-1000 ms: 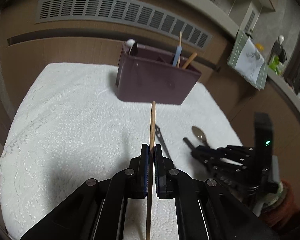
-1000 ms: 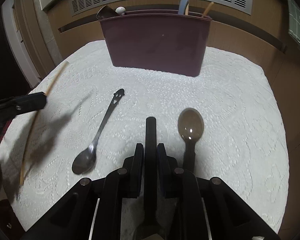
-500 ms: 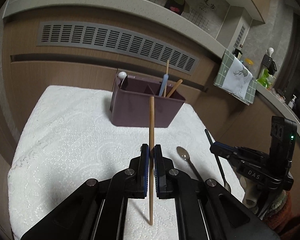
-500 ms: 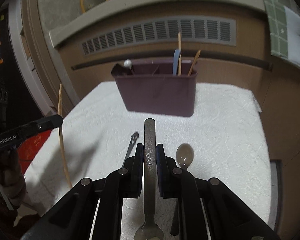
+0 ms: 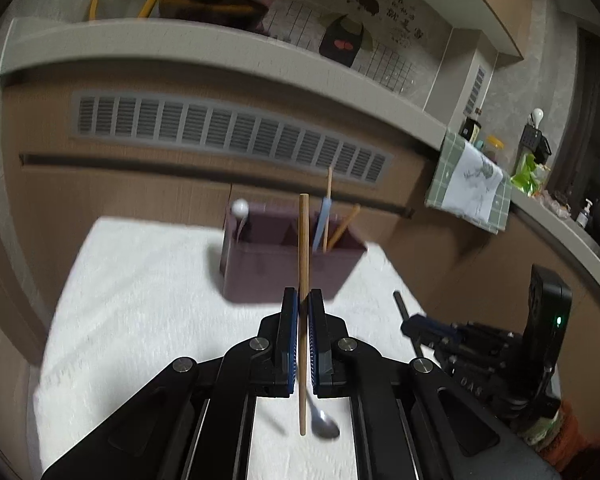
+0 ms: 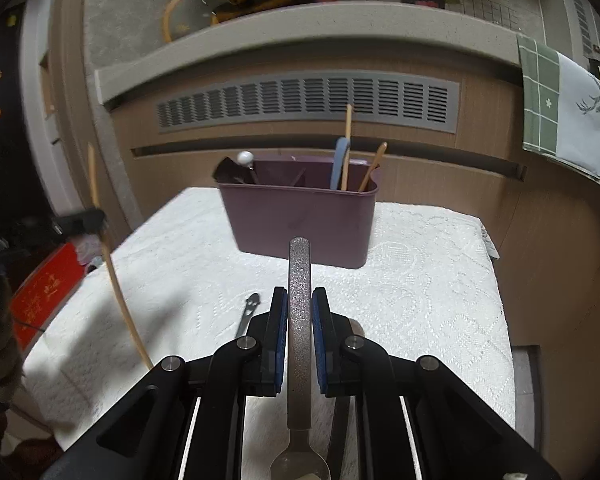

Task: Organize utensils
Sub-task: 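Carry the chopstick and brown spoon over the caddy and release them inside, then grasp the face-handled dark spoon with the left tool while the right tool grasps the metal spoon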

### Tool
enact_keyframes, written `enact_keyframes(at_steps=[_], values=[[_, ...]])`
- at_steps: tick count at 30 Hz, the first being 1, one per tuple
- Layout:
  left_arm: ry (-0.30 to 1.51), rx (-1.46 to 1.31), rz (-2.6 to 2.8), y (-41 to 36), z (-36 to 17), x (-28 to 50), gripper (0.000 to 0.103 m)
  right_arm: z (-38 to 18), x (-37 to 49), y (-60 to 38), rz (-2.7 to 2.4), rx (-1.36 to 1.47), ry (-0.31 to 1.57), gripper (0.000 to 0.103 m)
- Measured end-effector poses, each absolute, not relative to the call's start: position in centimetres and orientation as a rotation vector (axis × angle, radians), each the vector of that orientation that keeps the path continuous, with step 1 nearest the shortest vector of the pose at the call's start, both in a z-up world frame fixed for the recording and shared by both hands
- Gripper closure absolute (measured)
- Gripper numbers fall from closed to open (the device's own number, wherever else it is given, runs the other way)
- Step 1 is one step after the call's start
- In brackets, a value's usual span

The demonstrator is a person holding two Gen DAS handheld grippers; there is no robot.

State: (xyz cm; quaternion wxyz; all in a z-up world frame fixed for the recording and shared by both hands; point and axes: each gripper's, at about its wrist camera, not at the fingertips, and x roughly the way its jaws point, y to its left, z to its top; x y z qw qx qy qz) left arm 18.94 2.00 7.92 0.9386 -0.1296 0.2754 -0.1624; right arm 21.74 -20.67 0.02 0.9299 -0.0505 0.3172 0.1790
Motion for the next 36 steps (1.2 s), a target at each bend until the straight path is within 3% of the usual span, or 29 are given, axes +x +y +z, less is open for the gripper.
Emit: enact_keyframes(at_steps=[2, 9, 13, 30, 33, 36], values=[[0.513, -0.257, -0.344, 2.0, 10.4, 20.6, 0.098, 1.9, 22.6, -20.2, 0.376, -0.102, 0.603, 0.091], [0.267, -0.228, -0.359, 2.0, 18.7, 25.7, 0.098, 14.7, 25.4, -19.7, 0.35, -0.044, 0.12, 0.091], [0.248, -0.217, -0.344, 2.1, 18.9, 28.9, 0.098, 15.8, 28.0, -19.1, 0.36, 0.003, 0.015, 0.091], [0.468, -0.234, -0.373, 0.2, 8.7, 38.0, 0.097, 4.8, 39.8, -16.8, 0.345, 0.034, 0.234, 0.091], [0.536, -0.227, -0.42, -0.4, 6.8, 38.3, 0.095, 3.2, 40.6, -17.6, 0.458, 0.044, 0.392, 0.085], [0.559, -0.225, -0.404, -0.5, 6.1, 37.4, 0.082, 2.8, 39.2, -18.7, 0.432, 0.034, 0.43, 0.083]])
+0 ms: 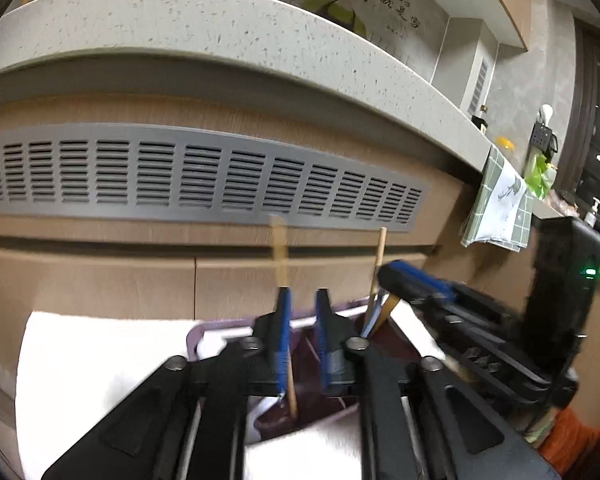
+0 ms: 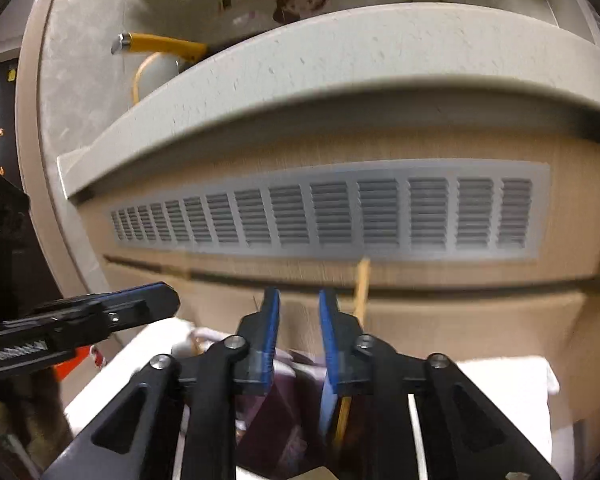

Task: Organize utensils
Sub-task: 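Grasp the face-handled dark spoon with the left tool while the right tool grasps the metal spoon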

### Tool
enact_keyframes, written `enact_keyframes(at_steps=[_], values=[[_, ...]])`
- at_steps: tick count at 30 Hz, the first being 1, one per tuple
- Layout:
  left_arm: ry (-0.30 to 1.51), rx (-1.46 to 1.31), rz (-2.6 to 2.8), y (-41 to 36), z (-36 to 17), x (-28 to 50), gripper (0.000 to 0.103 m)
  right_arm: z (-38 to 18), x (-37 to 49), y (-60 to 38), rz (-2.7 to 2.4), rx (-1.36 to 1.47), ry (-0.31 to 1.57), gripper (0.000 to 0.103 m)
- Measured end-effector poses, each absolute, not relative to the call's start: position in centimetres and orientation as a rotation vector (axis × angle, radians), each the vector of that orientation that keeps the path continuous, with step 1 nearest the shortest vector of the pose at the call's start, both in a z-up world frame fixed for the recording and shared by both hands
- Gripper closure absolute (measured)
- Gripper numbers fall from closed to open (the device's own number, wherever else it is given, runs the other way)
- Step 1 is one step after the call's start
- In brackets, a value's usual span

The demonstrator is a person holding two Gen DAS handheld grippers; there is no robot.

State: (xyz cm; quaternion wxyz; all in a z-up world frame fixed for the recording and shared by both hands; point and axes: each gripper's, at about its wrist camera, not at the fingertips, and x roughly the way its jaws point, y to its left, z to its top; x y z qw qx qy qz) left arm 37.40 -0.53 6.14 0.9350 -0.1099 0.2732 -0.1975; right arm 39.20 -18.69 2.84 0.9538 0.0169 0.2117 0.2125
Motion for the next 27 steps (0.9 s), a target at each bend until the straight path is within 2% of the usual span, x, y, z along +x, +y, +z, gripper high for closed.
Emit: enact_keyframes(at_steps=[2, 4, 11, 18, 22, 27], values=[[0.551, -0.237, -0.382, -0.3, 6.3, 36.2, 0.07, 3.2, 37.3, -19.7, 0.412, 0.033, 0.418, 0.083], [0.55, -0.237, -0.355, -0.1, 6.6, 34.7, 0.065, 3.6, 35.9, -20.4, 0.4, 0.034, 0.414, 0.082], [0.608, -0.278, -0.286, 0.3, 4.2, 28.0, 0.064, 2.5, 29.6, -21.7, 0.365, -0.05, 0.524, 0.082], [0.739, -0.246, -0.283, -0.7, -0.4, 21.8, 0.064, -4.7, 23.6, -22.9, 0.379, -0.105, 0.781, 0.082], [0.788, -0.181, -0.296, -1.5, -2.2, 19.4, 0.064, -8.1, 23.2, -24.2, 0.338, -0.083, 0.874, 0.082], [0.849, -0.205, -0.302, -1.2, -4.5, 18.0, 0.064, -9.2, 25.2, -24.4, 0.284, -0.043, 0.928, 0.081]])
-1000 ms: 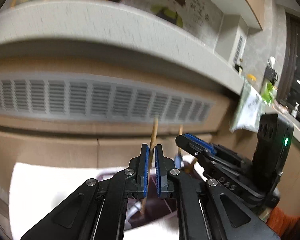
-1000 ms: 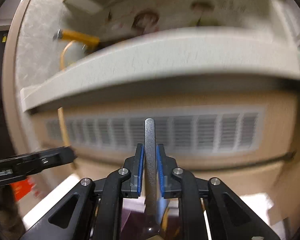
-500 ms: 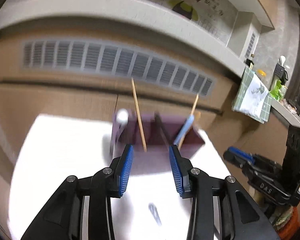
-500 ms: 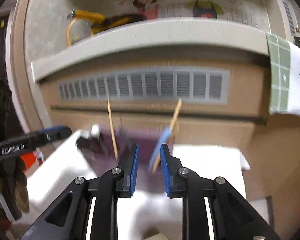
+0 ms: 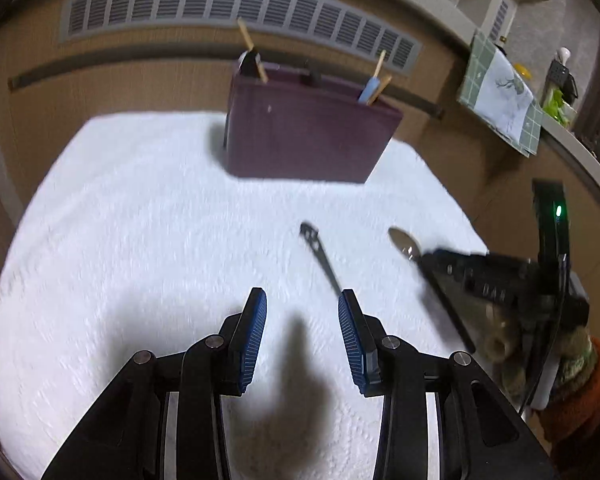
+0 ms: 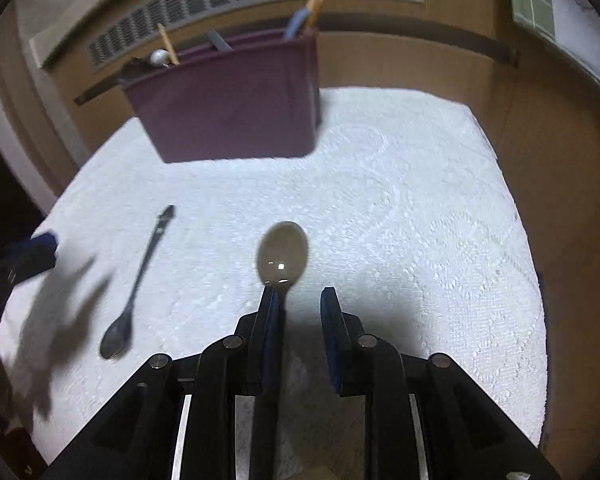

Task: Organize utensils
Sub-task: 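Grasp the face-handled dark spoon with the left tool while the right tool grasps the metal spoon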

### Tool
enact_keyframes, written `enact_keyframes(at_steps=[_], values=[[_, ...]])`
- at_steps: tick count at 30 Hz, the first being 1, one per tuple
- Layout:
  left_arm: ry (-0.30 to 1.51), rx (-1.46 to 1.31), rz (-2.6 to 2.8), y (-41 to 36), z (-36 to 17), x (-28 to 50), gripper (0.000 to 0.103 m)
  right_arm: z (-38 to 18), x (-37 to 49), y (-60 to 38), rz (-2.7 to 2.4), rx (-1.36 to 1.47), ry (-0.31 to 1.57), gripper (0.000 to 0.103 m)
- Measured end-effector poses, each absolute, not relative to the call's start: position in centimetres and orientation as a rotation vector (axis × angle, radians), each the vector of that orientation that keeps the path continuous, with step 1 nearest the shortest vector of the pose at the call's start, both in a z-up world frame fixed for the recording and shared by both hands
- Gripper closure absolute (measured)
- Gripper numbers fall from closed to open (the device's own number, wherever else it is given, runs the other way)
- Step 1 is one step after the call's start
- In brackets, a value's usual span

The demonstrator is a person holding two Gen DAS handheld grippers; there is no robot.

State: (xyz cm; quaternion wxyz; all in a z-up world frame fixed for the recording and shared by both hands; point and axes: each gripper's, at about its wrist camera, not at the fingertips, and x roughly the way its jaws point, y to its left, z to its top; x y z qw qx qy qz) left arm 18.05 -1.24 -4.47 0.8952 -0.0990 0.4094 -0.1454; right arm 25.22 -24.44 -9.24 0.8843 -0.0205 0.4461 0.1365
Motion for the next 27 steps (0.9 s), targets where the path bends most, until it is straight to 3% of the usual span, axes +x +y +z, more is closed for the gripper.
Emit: enact_keyframes(at_steps=[9, 27], values=[[0.879, -0.195, -0.322, -2.2, -5.3, 17.7, 0.064, -9.9, 27.6, -20.9, 0.28, -0.17, 0.908, 0.072], [0.931, -0.062, -0.388, -7.9, -6.0, 17.1, 0.064, -8.3, 22.0, -23.8, 0.237, -0.064, 0.769, 0.073]])
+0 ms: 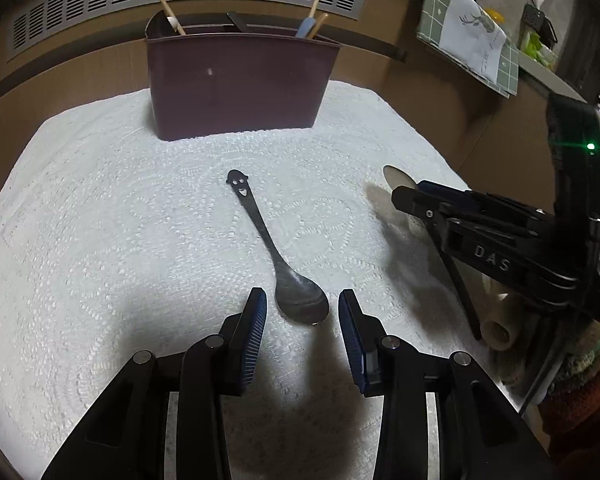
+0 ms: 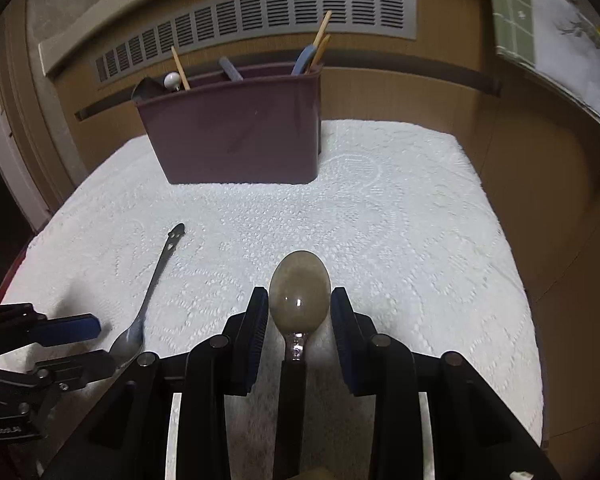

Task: Organize utensils
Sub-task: 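Grasp the face-handled dark spoon with the left tool while the right tool grasps the metal spoon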

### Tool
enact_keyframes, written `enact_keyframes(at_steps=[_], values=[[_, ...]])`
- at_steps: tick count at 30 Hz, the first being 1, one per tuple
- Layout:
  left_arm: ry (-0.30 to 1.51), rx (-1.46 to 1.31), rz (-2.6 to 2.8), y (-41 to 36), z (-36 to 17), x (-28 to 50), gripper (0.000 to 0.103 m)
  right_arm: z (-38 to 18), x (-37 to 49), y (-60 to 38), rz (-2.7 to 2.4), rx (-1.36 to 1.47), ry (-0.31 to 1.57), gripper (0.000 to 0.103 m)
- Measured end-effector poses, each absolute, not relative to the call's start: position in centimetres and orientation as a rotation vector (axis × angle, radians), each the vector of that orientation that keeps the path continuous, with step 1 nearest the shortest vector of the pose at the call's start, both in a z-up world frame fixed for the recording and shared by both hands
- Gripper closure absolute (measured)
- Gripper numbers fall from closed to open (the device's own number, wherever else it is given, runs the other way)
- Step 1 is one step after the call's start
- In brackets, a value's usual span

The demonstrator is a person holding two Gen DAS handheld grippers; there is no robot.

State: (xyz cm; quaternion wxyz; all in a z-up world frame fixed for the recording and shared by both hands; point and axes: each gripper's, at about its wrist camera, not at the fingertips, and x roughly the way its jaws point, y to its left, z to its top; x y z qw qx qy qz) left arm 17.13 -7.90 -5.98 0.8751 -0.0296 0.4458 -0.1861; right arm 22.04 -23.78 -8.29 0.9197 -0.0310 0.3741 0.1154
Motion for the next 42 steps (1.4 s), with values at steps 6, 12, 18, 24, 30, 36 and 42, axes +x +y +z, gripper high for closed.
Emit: enact_keyframes(at_steps=[6, 12, 18, 24, 30, 36, 42], values=[[0.932, -0.052, -0.353, -8.7, -6.5, 17.3, 0.064, -8.5, 22.0, -24.0, 0.245, -0.04, 0.765, 0.073], [0.913, 0.008, -0.259, -9.5, -7.0, 17.8, 0.064, -8.6, 21.9, -24.2, 0.247, -0.024, 0.763, 0.073], [0.908, -0.001, -0.235, -8.7, -7.1, 18.1, 0.064, -8.6, 21.9, -24.4, 0.248, -0.011, 0.765, 0.073], [0.887, -0.004, -0.243, -6.4, -7.1, 18.5, 0.064, -8.6, 21.9, -24.4, 0.245, -0.01, 0.768, 0.073], [0.862, -0.02, -0.315, -5.4, -7.0, 18.3, 0.064, -8.6, 21.9, -24.2, 0.245, -0.014, 0.778, 0.073], [0.881, 0.077, -0.289, -7.3, -7.5, 18.4, 0.064, -8.6, 21.9, -24.2, 0.245, -0.011, 0.777, 0.073], [0.887, 0.076, -0.266, -7.4, -7.5, 18.7, 0.064, -8.6, 21.9, -24.2, 0.247, -0.011, 0.773, 0.073]])
